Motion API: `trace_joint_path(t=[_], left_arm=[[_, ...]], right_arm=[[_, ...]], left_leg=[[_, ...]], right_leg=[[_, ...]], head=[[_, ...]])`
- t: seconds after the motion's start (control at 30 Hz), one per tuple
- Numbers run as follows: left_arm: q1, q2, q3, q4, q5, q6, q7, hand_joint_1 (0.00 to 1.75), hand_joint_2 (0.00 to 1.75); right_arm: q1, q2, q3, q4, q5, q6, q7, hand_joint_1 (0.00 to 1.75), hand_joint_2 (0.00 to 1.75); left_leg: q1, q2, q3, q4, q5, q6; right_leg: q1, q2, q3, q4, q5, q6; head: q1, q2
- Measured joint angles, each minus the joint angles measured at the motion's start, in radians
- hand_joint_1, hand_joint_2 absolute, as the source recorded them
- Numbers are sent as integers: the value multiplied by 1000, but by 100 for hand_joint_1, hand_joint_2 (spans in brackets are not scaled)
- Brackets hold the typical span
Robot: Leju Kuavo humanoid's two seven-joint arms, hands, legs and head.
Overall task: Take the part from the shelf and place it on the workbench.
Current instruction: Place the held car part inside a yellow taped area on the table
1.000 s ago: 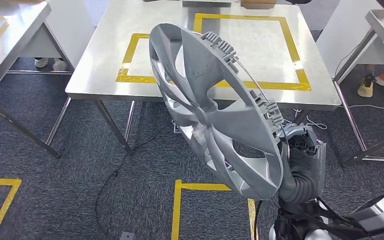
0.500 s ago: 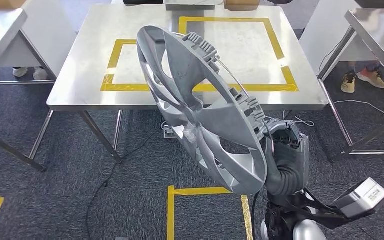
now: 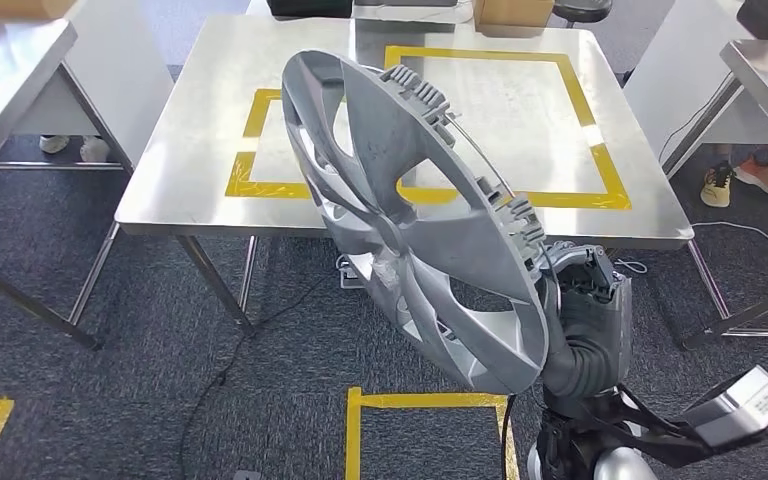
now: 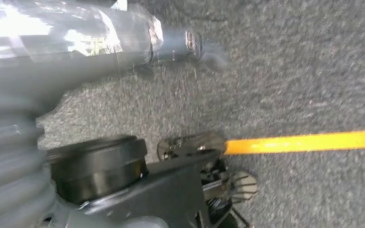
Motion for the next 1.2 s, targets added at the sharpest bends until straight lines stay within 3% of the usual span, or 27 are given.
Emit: trace_joint_path(t=[0.1, 0.13, 0.23, 0.3, 0.33, 0.4, 0.47, 0.53, 0.6, 0.67, 0.73, 0.8, 0.83, 0.9, 0.93, 1.0, 1.03, 1.1, 1.17, 1.2], left_arm=[[-2, -3, -1, 0, 0, 0, 0, 0, 175], [-4, -3, -1, 0, 0, 0, 0, 0, 175], [-5, 0, -1, 0, 0, 0, 0, 0, 175], [-2, 1, -1, 0, 0, 1, 0, 0, 175], [-1, 2, -1, 0, 0, 0, 1, 0, 175], [1, 3, -1, 0, 0, 0, 1, 0, 175], [2, 4, 0, 0, 0, 0, 1, 0, 175], [4, 5, 0, 0, 0, 0, 1, 0, 175], [4, 6, 0, 0, 0, 1, 1, 0, 175], [3, 7, 0, 0, 0, 1, 1, 0, 175], [3, 6, 0, 0, 0, 0, 1, 0, 175], [4, 7, 0, 0, 0, 0, 1, 0, 175], [4, 7, 0, 0, 0, 0, 2, 0, 175], [3, 7, 0, 0, 0, 0, 2, 0, 175], [3, 6, 0, 0, -1, 0, 3, 0, 175], [1, 3, 0, 0, -1, 0, 4, 0, 175], [1, 2, 0, 0, -1, 0, 4, 0, 175], [1, 2, -1, 0, -2, -1, 5, 0, 175], [0, 2, -1, 0, -2, -1, 5, 0, 175], [-1, 3, -1, 0, -2, -1, 5, 0, 175]], right_arm=[[3, 0, -4, -2, 0, 0, 0, 175, 175], [3, 0, -4, -2, 0, 0, 0, 175, 175], [1, 2, -5, -2, 0, 0, -1, 175, 175], [4, 2, -5, -1, 0, 0, -1, 175, 175], [5, 3, -5, -1, 0, 0, -1, 175, 175], [6, 3, -5, 0, 0, 0, -1, 175, 175], [5, 3, -5, 1, 0, 0, -2, 175, 175], [5, 3, -5, 1, 0, 0, -2, 175, 175], [5, 3, -5, 1, 0, 1, -2, 175, 175], [3, 3, -6, 1, 0, 1, -2, 175, 175], [3, 3, -6, 1, 0, 1, -2, 175, 175], [5, 3, -5, 1, 0, 1, -2, 175, 175], [6, 3, -5, 1, -1, 1, -2, 175, 175], [6, 3, -5, 1, -1, 1, -2, 175, 175], [6, 3, -5, 1, -1, 1, -2, 175, 175], [7, 3, -6, 1, -1, 1, -3, 175, 175], [8, 3, -6, 1, -2, 1, -3, 175, 175], [10, 4, -5, 0, -1, 1, -3, 175, 175], [10, 5, -5, 0, -1, 1, -3, 175, 175], [9, 6, -6, 0, -1, 1, -3, 175, 175]], left_leg=[[2, -4, 7, 22, 4, -15], [4, -9, -6, 52, -4, -21], [17, -18, -114, 207, -66, -42], [30, -15, -171, 245, -77, -58], [37, -13, -178, 220, -52, -66], [49, -4, -162, 113, 46, -80], [51, 4, -150, 38, 104, -76], [46, 6, -152, 29, 102, -54], [47, 2, -142, 28, 98, -36], [46, 0, -125, 24, 89, -23], [40, 0, -109, 24, 75, -14], [34, -1, -90, 24, 59, -10], [31, -3, -79, 24, 51, -9], [26, -6, -55, 22, 35, -9], [24, -7, -46, 21, 28, -11], [23, -10, -37, 22, 19, -20], [22, -11, -33, 26, 21, -27], [24, -10, -27, 40, 21, -40], [25, -11, -47, 88, -8, -49], [27, -12, -73, 133, -33, -52]], right_leg=[[-5, 0, 44, -48, 2, -6], [-10, -1, 60, -59, 0, -7], [-21, -2, 88, -71, -14, -1], [-31, -2, 106, -70, -32, 10], [-37, -1, 119, -68, -43, 17], [-48, -1, 146, -62, -70, 34], [-52, -1, 160, -56, -92, 54], [-52, -1, 164, -53, -99, 68], [-56, -2, 157, -29, -96, 78], [-57, -2, 110, 58, -111, 83], [-56, -2, 32, 180, -160, 85], [-53, -2, -24, 240, -188, 81], [-49, -2, -31, 225, -172, 74], [-37, -2, -9, 117, -81, 51], [-29, -3, 5, 67, -52, 38], [-18, -2, 22, 5, -41, 20], [-16, 0, 26, -1, -50, 16], [-18, 2, 48, -22, -33, 11], [-21, 0, 72, -35, -28, 7], [-21, -1, 79, -38, -30, 6]], head=[[9, 0], [8, 0], [0, 0], [-4, 0], [-6, 0], [-14, 0], [-28, 0], [-33, 0], [-25, 0], [-15, 0], [-2, 0], [9, 0], [14, 0], [22, 0], [22, 0], [23, 0], [23, 0], [25, 0], [18, 0], [14, 0]])
